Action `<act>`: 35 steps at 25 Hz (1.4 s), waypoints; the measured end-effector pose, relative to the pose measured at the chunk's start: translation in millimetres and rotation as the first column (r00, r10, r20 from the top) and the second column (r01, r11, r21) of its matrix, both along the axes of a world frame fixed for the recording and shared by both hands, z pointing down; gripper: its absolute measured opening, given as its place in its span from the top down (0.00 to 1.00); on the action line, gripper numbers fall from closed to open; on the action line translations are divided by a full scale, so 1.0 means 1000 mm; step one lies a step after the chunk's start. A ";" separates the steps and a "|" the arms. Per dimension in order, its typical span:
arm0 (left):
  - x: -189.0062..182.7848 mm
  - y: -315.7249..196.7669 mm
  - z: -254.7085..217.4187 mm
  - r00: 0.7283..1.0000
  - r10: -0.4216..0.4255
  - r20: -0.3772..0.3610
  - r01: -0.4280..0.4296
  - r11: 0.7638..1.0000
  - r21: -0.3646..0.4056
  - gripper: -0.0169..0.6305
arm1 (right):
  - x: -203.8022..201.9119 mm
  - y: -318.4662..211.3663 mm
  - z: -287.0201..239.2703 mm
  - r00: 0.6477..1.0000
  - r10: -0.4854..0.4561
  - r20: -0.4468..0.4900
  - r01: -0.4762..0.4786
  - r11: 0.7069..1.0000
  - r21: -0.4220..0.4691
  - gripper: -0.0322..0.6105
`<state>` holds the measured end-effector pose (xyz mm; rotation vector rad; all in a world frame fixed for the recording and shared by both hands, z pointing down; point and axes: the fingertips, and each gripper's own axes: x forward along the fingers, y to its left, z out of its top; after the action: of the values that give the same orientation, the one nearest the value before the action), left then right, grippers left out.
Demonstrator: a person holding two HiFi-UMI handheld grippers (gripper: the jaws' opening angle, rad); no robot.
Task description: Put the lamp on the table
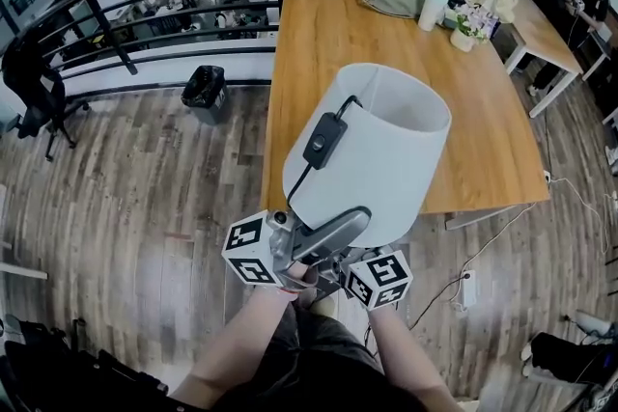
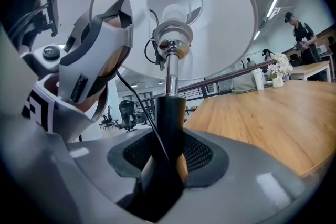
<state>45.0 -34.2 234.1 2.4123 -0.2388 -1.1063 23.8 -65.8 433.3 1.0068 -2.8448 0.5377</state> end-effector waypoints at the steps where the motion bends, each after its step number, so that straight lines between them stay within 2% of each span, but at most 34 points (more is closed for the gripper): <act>1: -0.003 -0.005 0.001 1.000 0.002 -0.001 -0.002 1.000 -0.007 0.97 | -0.003 -0.004 0.001 1.000 0.001 -0.002 -0.001 1.000 -0.007 0.68; 6: -0.017 -0.036 0.013 0.998 0.047 -0.031 -0.047 0.999 -0.011 0.97 | -0.009 -0.033 0.014 0.999 0.048 -0.020 -0.048 0.999 -0.003 0.68; 13: -0.034 -0.075 0.021 0.989 0.146 -0.023 -0.145 0.989 0.026 0.97 | -0.024 -0.081 0.021 0.989 0.149 -0.013 -0.148 0.989 0.025 0.68; 26: -0.067 -0.144 0.033 0.964 0.259 -0.056 -0.259 0.966 0.006 0.97 | -0.047 -0.147 0.032 0.964 0.263 -0.045 -0.263 0.965 0.015 0.68; 35: -0.066 -0.171 0.045 0.958 0.280 -0.060 -0.281 0.960 -0.016 0.97 | -0.045 -0.169 0.045 0.957 0.284 -0.051 -0.285 0.959 -0.008 0.68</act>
<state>-21.3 -205.0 279.0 2.3007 0.1068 -1.0323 -21.6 -235.0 478.3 1.4177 -2.6633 0.5460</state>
